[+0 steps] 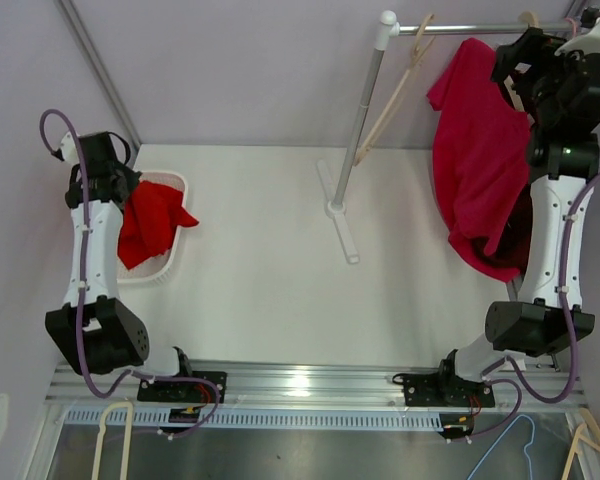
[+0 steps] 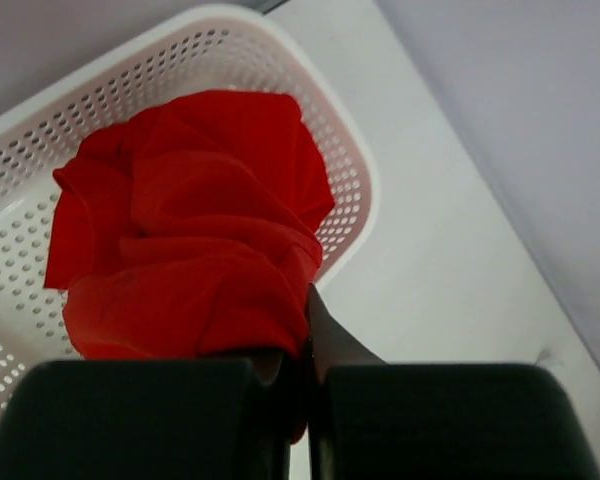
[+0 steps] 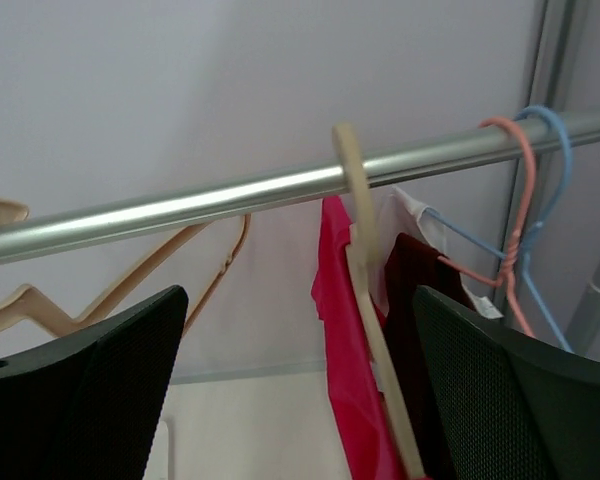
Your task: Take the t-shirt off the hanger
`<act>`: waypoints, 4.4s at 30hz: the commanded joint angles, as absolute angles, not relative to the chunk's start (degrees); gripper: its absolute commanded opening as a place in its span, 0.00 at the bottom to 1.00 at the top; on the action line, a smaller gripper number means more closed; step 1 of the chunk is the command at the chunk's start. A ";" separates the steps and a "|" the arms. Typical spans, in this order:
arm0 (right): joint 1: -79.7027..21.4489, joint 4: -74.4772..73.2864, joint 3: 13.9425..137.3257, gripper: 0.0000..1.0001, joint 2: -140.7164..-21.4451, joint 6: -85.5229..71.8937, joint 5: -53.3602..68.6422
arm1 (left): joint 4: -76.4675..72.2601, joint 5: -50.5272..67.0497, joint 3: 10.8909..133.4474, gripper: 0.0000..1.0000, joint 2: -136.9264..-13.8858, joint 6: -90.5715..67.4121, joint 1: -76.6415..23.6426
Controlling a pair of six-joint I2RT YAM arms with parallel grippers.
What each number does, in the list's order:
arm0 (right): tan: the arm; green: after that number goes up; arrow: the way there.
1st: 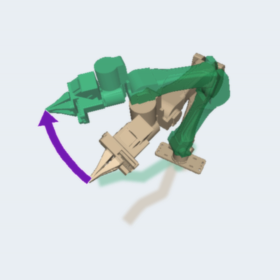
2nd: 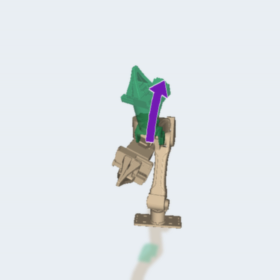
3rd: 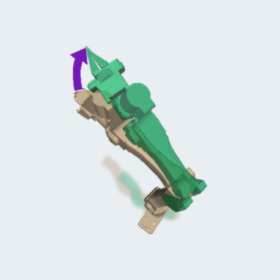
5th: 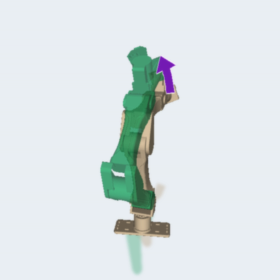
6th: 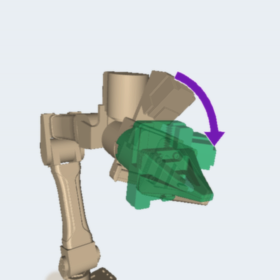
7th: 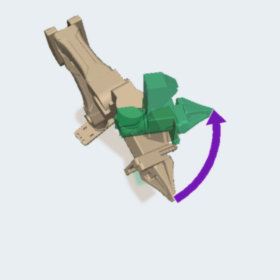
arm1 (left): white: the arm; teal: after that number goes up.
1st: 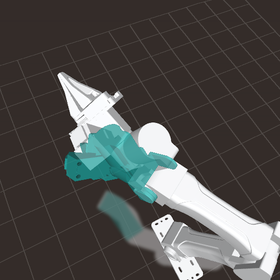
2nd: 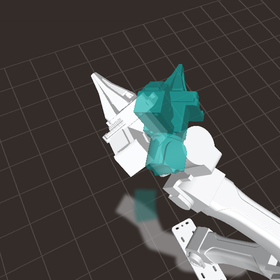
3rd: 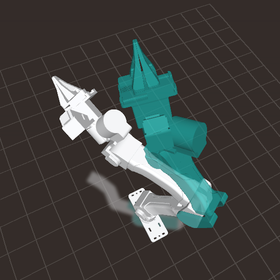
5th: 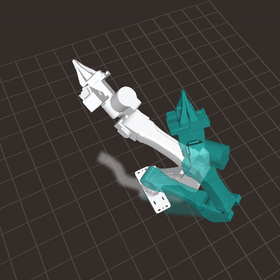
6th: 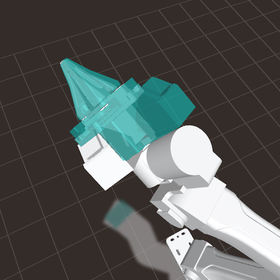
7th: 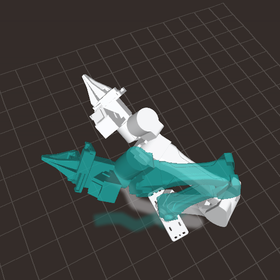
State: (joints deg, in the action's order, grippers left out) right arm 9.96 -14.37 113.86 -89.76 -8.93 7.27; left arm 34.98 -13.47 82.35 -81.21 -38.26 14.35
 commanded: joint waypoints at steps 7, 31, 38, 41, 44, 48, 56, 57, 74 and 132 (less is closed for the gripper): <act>19.33 -20.03 125.32 0.99 -96.49 -10.63 21.17 | 44.03 -4.94 87.45 0.48 -96.22 -36.05 14.15; 21.36 -11.87 127.44 0.65 -105.29 -14.06 32.52 | 38.42 -31.98 89.75 0.99 -67.35 -23.57 -12.64; 20.22 -9.05 129.10 0.49 -108.80 -13.71 32.96 | 34.63 -36.74 89.04 0.99 -61.70 -19.69 -20.64; 18.29 -9.84 130.77 0.50 -109.86 -11.27 30.86 | 33.14 -38.05 87.98 0.99 -60.29 -18.37 -22.41; 16.35 -9.32 130.69 0.49 -109.95 -9.50 28.92 | 31.73 -38.67 86.84 1.00 -59.50 -16.88 -23.20; 14.86 -8.70 130.69 0.32 -110.21 -8.27 26.28 | 31.03 -38.32 85.87 1.00 -59.41 -15.91 -23.29; 13.18 -8.61 129.64 0.12 -109.86 -6.06 22.68 | 28.65 -37.88 84.11 1.00 -58.19 -14.59 -23.47; 13.10 -8.35 129.46 0.07 -109.86 -6.24 22.15 | 28.57 -37.88 83.68 0.99 -57.92 -14.42 -23.47; 10.46 -9.93 128.24 0.00 -102.75 -3.87 19.69 | 23.91 -39.99 81.12 0.99 -54.41 -8.44 -28.65; -19.60 -42.81 109.86 0.00 -78.40 -28.39 -40.43 | -28.82 -12.40 56.69 1.00 -69.52 11.87 -84.99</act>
